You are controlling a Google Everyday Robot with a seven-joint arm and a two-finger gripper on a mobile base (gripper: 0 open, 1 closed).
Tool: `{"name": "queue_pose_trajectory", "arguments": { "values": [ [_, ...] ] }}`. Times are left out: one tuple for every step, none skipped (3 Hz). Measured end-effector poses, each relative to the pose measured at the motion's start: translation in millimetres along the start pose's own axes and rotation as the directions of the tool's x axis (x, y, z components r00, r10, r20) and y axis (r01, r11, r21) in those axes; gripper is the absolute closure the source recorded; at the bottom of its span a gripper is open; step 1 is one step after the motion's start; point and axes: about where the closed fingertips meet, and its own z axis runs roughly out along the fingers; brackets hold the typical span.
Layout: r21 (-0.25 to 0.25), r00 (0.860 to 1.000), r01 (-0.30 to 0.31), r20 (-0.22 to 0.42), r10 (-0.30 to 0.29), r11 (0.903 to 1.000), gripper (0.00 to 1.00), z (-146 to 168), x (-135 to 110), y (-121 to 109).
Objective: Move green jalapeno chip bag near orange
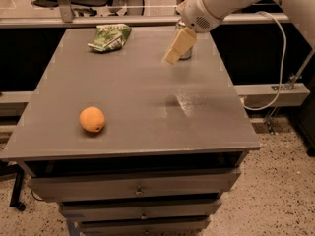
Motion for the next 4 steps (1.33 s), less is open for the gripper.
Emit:
{"name": "queue_pose_trajectory", "arguments": {
  "values": [
    [-0.009, 0.997, 0.011, 0.074, -0.010, 0.9999, 0.00, 33.4, -20.6, -4.2],
    [-0.004, 0.984, 0.018, 0.179, -0.017, 0.9998, 0.00, 85.3, -56.8, -20.1],
    [0.020, 0.969, 0.005, 0.247, -0.010, 0.9998, 0.00, 129.6, -85.5, -42.1],
    [0.053, 0.965, -0.039, 0.263, 0.024, 0.9978, 0.00, 171.1, -103.7, -61.4]
  ]
}}
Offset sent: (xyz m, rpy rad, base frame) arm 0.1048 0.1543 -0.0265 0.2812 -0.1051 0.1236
